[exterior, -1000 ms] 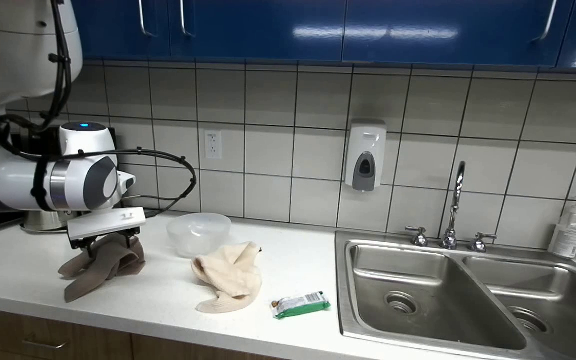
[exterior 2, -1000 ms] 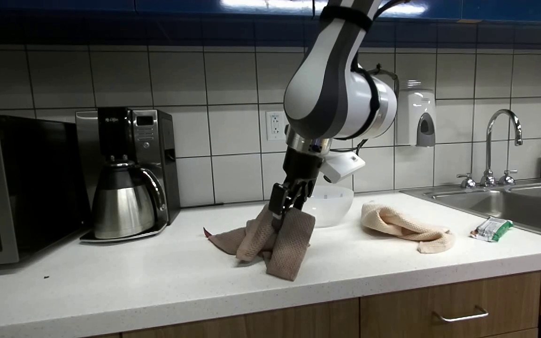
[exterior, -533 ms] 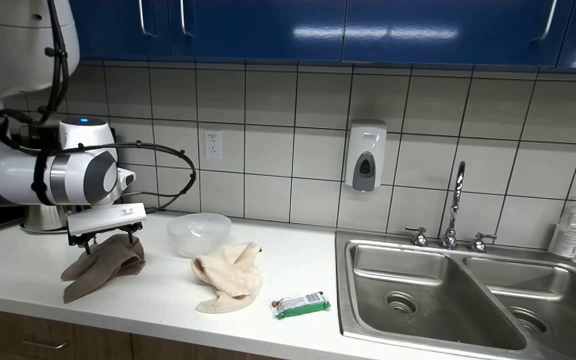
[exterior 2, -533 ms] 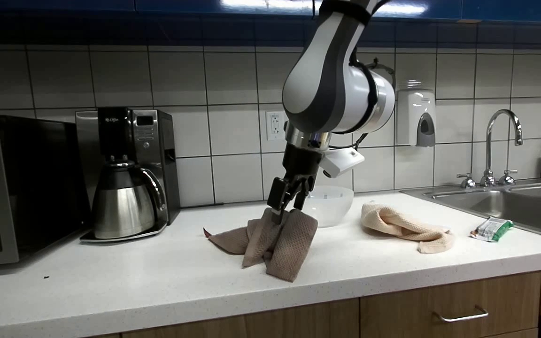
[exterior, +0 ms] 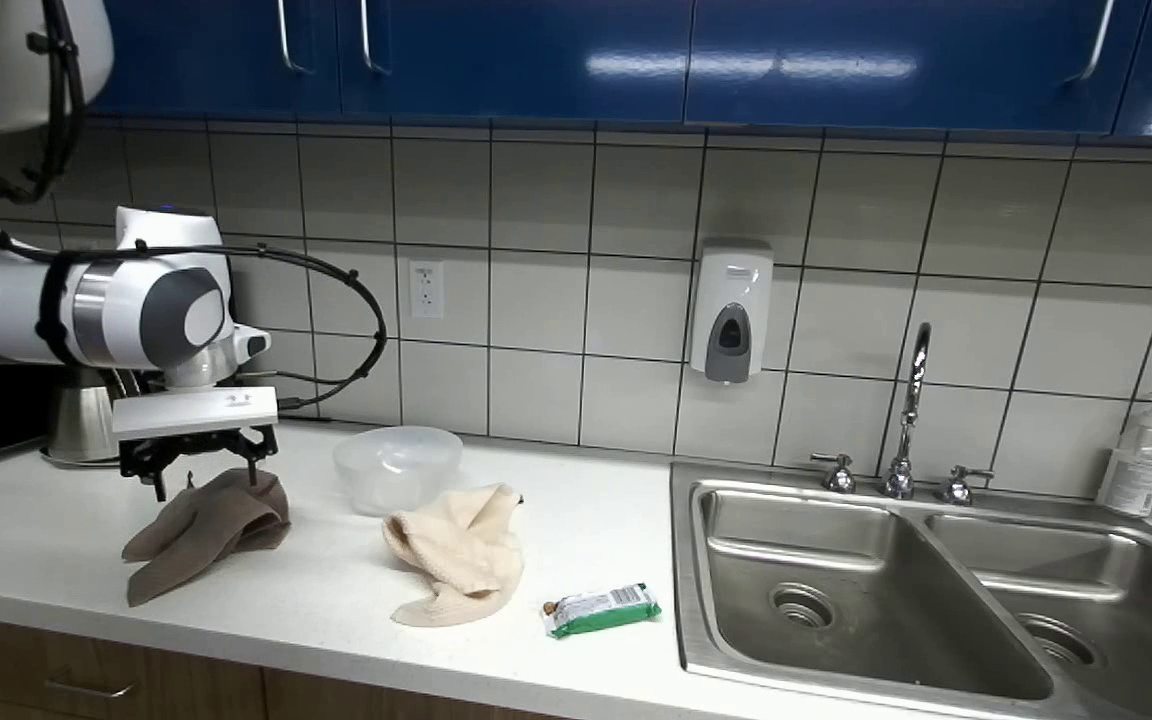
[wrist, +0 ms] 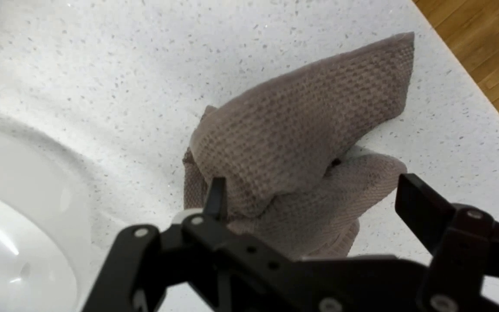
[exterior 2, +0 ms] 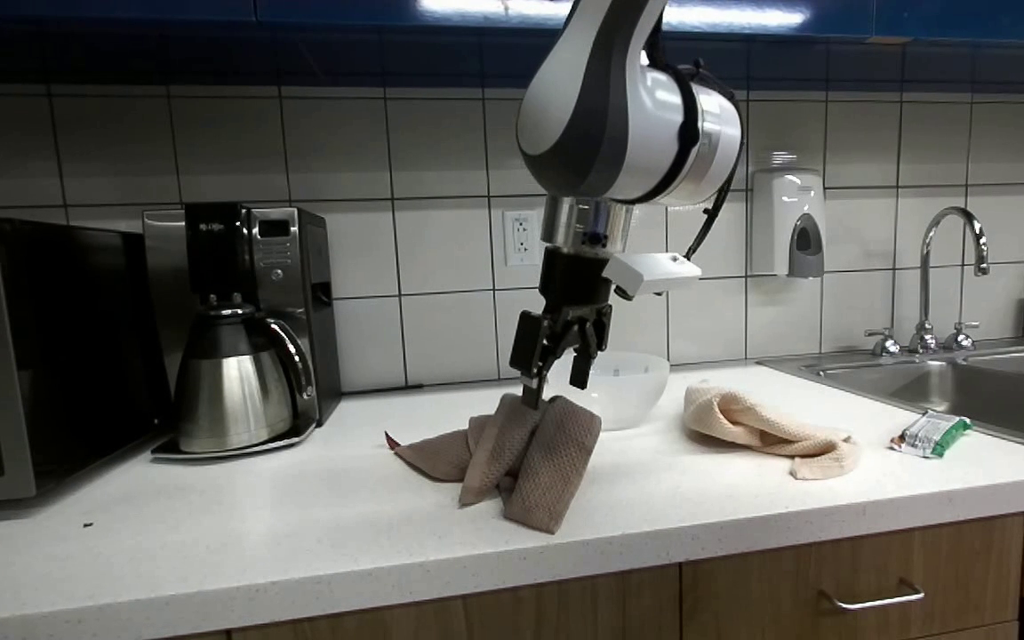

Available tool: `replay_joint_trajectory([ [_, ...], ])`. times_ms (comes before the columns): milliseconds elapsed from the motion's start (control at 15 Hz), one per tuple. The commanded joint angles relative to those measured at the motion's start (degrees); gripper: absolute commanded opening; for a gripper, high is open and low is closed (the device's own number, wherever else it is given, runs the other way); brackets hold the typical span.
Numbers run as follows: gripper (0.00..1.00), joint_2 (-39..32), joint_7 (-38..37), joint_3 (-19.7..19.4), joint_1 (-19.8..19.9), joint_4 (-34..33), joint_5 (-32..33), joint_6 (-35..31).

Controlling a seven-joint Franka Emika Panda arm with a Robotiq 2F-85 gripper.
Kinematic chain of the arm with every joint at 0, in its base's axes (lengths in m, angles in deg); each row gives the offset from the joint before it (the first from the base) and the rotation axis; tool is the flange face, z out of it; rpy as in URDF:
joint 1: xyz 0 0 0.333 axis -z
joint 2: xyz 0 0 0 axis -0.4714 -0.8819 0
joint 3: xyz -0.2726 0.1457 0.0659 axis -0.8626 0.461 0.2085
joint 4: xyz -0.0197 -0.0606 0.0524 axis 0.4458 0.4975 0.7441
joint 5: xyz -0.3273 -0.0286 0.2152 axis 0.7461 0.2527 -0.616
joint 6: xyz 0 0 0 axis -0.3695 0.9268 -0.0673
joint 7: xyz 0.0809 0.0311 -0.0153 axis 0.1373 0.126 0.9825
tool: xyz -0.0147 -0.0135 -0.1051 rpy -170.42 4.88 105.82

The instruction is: Remove the towel from the bowl and place it on the table

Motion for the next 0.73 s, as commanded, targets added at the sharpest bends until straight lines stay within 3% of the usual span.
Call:
replay_joint_trajectory([
  [0,1.00,6.93,-0.08,-3.66,-3.93,1.69,-4.89,7.70],
  [333,1.00,14.70,-5.22,-8.65,-9.35,5.15,-5.93,13.84],
  [600,1.00,22.01,-14.18,-10.38,-12.78,9.55,-4.58,16.70],
  [667,1.00,15.87,-10.21,-11.58,-13.09,5.83,-4.50,14.50],
])
